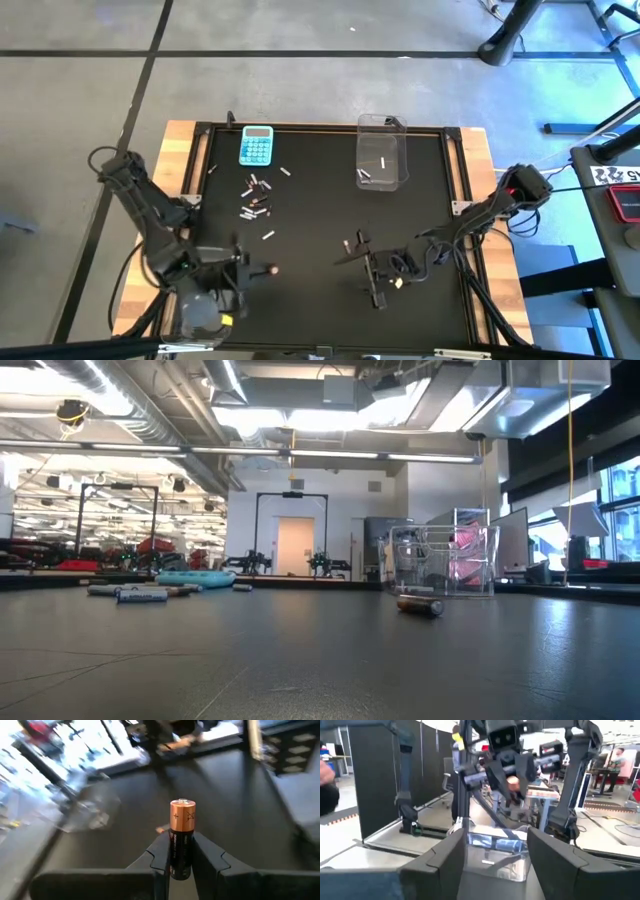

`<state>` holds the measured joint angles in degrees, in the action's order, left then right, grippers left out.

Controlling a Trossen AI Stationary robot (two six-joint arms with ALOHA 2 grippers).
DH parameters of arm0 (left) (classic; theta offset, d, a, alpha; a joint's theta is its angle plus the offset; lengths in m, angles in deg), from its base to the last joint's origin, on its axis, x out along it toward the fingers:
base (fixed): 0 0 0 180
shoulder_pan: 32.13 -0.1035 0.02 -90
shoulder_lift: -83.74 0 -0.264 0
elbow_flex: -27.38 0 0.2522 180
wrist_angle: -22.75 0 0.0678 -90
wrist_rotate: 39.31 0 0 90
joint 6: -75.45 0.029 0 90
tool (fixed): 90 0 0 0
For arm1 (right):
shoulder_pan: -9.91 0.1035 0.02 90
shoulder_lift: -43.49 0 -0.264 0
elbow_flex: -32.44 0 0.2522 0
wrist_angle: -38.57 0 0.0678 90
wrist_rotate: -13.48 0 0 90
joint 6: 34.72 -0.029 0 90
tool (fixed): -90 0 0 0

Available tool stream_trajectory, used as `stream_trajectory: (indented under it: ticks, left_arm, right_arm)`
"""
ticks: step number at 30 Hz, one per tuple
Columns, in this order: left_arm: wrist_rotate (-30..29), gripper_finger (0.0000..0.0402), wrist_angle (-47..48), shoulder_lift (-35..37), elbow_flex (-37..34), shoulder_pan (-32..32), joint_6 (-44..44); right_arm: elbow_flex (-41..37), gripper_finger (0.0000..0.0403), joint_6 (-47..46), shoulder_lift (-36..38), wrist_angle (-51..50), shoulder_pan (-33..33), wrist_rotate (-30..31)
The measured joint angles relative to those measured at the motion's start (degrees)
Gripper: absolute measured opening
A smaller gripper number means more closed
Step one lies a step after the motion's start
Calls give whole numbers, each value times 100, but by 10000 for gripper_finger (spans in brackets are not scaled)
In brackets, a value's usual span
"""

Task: Sort batteries
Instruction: Put the black battery into the bottom transparent bin

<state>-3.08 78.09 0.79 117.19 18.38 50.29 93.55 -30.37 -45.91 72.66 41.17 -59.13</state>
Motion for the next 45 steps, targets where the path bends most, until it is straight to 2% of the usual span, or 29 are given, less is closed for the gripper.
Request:
stream_trajectory:
  ticks: [5,10,14,16,21,28,37,45]
  left_arm:
    - [1240,42,1256,-119,595,338,-1648]
    - [2590,42,2411,-121,852,705,-3529]
    - [3624,42,3379,-154,834,1063,-5567]
    - [3873,42,3587,-243,776,1270,-6359]
    - [4144,42,3485,-559,472,1590,-7394]
    - [4772,42,3140,-952,-191,1417,-7553]
    - [5438,42,1988,-993,-1468,876,-6688]
    - [5648,42,823,-993,-2356,876,-6422]
  right_arm:
    - [0,204,-97,-129,-13,-15,-1]
    - [0,204,-101,-161,-29,-15,7]
    - [0,204,-101,-161,-26,-15,9]
    - [0,204,-101,-161,-39,-15,9]
    - [0,204,-88,-161,-48,-15,13]
    - [0,204,-101,-161,-46,-15,13]
    - [-2,204,-136,-161,-46,-15,14]
    - [-2,204,-152,-161,-46,-15,15]
